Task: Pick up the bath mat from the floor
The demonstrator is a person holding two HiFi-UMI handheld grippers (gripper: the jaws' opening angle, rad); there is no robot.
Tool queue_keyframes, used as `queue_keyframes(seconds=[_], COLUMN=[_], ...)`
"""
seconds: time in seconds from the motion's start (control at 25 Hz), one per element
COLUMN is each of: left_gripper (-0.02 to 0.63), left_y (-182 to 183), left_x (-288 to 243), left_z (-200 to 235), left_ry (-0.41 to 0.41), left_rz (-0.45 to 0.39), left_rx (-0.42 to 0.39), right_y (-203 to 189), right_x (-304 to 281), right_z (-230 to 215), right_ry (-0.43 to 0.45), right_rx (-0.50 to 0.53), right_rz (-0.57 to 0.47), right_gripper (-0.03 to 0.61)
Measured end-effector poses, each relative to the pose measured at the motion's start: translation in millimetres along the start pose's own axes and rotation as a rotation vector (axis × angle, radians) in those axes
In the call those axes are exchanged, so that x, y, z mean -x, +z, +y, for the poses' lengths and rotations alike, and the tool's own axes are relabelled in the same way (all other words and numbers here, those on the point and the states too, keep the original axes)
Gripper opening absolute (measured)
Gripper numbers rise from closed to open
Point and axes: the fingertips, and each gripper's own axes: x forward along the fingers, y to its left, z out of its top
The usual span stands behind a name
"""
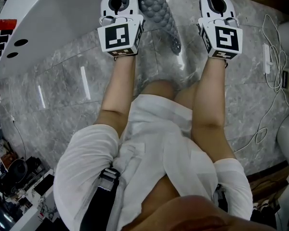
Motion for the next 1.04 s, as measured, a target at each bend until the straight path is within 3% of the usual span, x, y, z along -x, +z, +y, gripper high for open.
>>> queue_keyframes(seconds=[1.04], left_gripper=[0.046], left_y=[-3.7], left_x=[3.3], left_z=[-5.0], left_ry=[-0.003], left_rz=[0.007], left_rx=[0.011], right_y=[-0.7], right_x=[0.0], right_z=[4.3], right_ry=[0.006], right_rx=[0.024], right_rz=[0.017], right_gripper=[0.026])
